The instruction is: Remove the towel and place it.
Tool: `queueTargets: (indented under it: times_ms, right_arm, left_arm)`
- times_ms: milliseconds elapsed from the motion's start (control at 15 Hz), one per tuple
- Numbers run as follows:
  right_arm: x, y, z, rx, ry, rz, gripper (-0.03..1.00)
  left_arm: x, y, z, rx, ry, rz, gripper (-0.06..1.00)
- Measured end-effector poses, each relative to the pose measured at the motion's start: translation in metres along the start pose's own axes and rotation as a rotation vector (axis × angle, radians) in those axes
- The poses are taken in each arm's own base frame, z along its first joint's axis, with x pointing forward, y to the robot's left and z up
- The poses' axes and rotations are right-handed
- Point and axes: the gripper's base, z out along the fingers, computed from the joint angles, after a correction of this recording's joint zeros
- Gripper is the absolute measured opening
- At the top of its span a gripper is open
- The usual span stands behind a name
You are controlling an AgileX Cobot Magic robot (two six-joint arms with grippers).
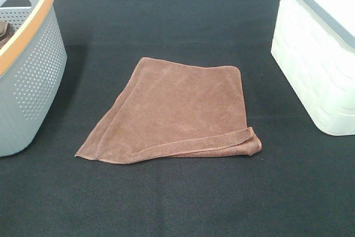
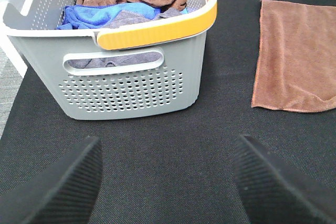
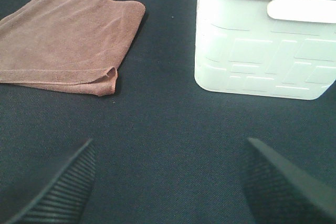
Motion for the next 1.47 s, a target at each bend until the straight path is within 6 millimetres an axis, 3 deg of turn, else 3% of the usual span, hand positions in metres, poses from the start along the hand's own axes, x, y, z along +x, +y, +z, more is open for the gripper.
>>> queueTargets:
  times_ms: [467, 1467]
  right_arm:
    - [-0.0006, 0.0011, 0.0009, 0.094, -0.001, 0.061, 0.72]
    - [-0.0006, 0.0011, 0.0009, 0.094, -0.001, 0.061, 0.72]
  left_arm:
    - [0.0, 0.0, 0.0, 0.0, 0.0, 0.0, 0.68]
    - [0.0, 0.0, 0.0, 0.0, 0.0, 0.0, 0.68]
